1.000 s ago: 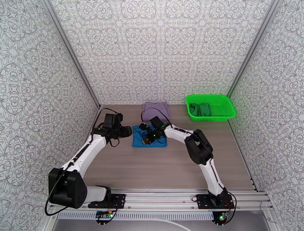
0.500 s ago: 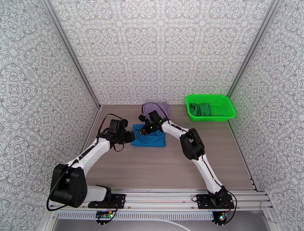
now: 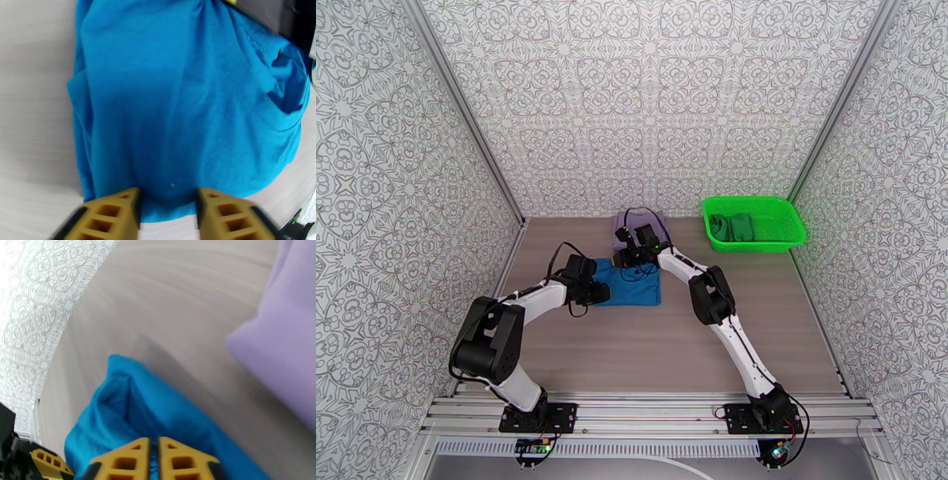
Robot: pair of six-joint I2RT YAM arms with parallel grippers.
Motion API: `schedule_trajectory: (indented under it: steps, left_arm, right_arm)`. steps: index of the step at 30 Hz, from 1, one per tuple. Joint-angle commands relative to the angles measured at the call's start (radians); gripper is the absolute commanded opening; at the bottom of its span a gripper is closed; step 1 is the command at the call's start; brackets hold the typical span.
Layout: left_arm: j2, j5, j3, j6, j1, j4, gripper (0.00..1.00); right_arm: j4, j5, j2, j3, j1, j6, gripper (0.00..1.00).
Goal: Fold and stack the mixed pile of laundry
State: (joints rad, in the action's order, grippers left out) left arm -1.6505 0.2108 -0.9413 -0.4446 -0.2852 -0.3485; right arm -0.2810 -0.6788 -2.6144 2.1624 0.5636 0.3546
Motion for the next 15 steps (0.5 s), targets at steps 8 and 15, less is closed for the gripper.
schedule_trajectory:
  steps: [8,15]
  left_arm:
    - [-0.012,-0.137,-0.203,0.049,0.038,-0.231,0.88]
    - [-0.174,-0.046,-0.29,0.096,0.076,-0.222,0.9]
  right_arm:
    - [-0.01,0.269,0.607,-0.464,0.005,-0.116,0.57]
    - [-0.183,0.405,0.778,-0.671,0.004,-0.141,0.57]
